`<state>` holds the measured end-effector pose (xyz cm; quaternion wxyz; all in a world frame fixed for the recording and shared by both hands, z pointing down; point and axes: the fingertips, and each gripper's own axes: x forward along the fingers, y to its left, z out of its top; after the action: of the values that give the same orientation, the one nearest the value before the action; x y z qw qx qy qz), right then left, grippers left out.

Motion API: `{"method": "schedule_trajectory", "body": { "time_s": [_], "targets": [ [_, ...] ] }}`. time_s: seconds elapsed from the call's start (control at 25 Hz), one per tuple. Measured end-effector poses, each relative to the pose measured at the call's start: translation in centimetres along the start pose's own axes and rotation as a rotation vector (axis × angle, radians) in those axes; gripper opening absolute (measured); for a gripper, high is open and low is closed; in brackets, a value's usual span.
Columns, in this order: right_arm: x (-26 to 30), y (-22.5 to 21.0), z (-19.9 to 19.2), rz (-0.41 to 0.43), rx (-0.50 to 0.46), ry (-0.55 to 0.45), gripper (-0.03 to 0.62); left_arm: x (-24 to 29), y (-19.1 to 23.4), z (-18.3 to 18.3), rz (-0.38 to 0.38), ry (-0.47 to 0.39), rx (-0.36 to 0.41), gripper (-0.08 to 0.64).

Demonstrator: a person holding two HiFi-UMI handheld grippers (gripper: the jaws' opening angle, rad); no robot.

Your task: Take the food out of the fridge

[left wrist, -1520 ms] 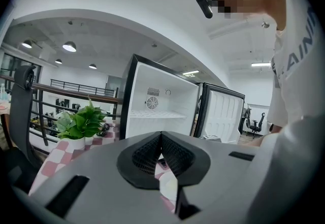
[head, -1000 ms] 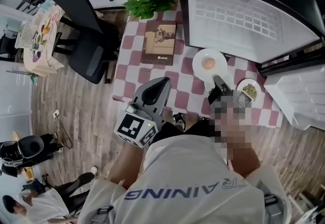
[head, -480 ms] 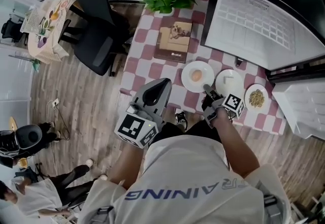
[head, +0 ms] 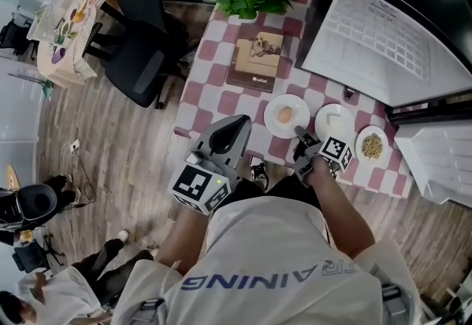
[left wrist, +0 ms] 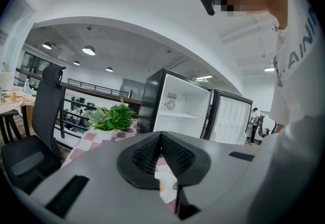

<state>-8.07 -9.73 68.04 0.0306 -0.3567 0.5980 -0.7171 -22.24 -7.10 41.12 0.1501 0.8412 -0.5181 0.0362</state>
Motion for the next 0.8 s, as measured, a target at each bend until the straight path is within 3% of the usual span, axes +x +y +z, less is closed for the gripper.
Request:
{"method": "schedule_trajectory", "body": {
  "time_s": [0.08, 0.16, 0.48, 0.8],
  "targets": [
    [0.0, 0.0, 0.2, -0.009, -0.022, -0.003, 0.043, 0.1, 0.0, 0.1, -0.011, -0.002, 0.003, 0.008],
    [0.1, 0.1, 0.1, -0.02, -0.059, 0.002, 0.091, 0.1, 0.0, 0.2, -0.019, 0.001, 0.009, 0.008],
    [0.4, -0.7, -1.3, -0.157, -0.307, 0.076, 0.193, 0.4, 0.0, 0.4, -0.053, 0.006, 0.017, 0.008],
    [-0.3, -1.7, -1.7, -0.286, -0.484, 0.142, 0.206, 1.1, 0.3, 0.5, -0.081, 0.006, 0.02, 0.008]
  ]
}}
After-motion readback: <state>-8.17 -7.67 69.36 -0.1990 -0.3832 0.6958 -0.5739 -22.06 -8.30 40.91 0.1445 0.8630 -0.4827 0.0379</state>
